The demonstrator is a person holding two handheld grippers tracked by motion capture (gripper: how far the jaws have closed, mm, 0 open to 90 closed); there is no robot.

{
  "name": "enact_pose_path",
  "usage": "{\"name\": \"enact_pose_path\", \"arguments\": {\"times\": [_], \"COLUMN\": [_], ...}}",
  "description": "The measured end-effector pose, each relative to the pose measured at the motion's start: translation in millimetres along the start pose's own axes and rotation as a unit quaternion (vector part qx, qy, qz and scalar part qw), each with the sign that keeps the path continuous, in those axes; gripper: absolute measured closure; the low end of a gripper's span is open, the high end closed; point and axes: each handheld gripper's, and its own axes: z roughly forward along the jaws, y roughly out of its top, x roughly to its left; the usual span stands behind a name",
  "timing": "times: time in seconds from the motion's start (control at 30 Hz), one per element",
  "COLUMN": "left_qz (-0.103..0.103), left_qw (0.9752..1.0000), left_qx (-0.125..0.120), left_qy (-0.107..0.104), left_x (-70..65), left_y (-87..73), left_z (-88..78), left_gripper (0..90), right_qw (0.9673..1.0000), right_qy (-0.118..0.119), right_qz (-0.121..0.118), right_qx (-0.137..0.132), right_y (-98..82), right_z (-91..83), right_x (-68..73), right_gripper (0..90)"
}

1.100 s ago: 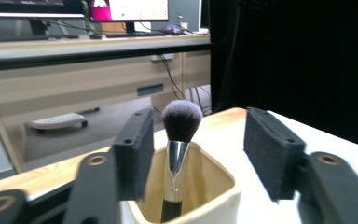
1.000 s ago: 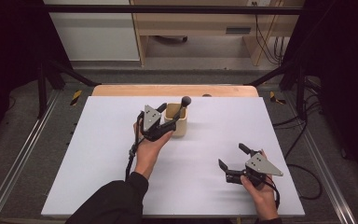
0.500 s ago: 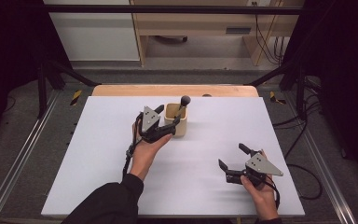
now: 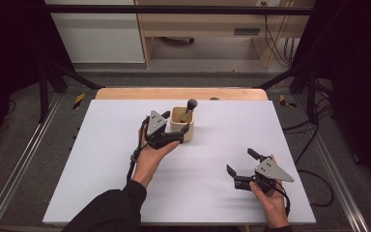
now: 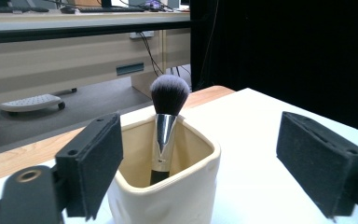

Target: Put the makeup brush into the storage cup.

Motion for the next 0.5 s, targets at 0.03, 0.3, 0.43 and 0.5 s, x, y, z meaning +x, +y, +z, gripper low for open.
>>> {"name": "enact_pose_path", "arguments": {"times": [0.03, 0.3, 0.43, 0.5], "left_qz": [-0.002, -0.015, -0.015, -0.013], "left_qw": [1.0, 0.9996, 0.9995, 0.9994], "left_qx": [0.0, 0.005, 0.002, 0.002], "left_qy": [-0.002, -0.023, -0.028, -0.032], "left_x": [0.0, -0.3, -1.6, -2.5], "left_y": [0.1, -1.8, -1.6, -1.7], "left_z": [-0.2, 0.0, -2.0, -2.8], "left_gripper": [13.0, 2.6, 1.5, 1.6], "right_qw": [1.0, 1.0, 1.0, 1.0], "right_qy": [0.0, -0.001, -0.001, -0.002], "right_qz": [0.0, -0.001, -0.001, -0.001], "right_qx": [0.0, 0.001, 0.0, 0.002], "right_y": [0.1, 0.1, 0.0, 0.0], "right_z": [-0.3, -0.2, -0.3, -0.3], "right_x": [0.0, -0.1, -0.5, -0.1], "right_gripper": [4.9, 4.7, 4.5, 4.5]}}
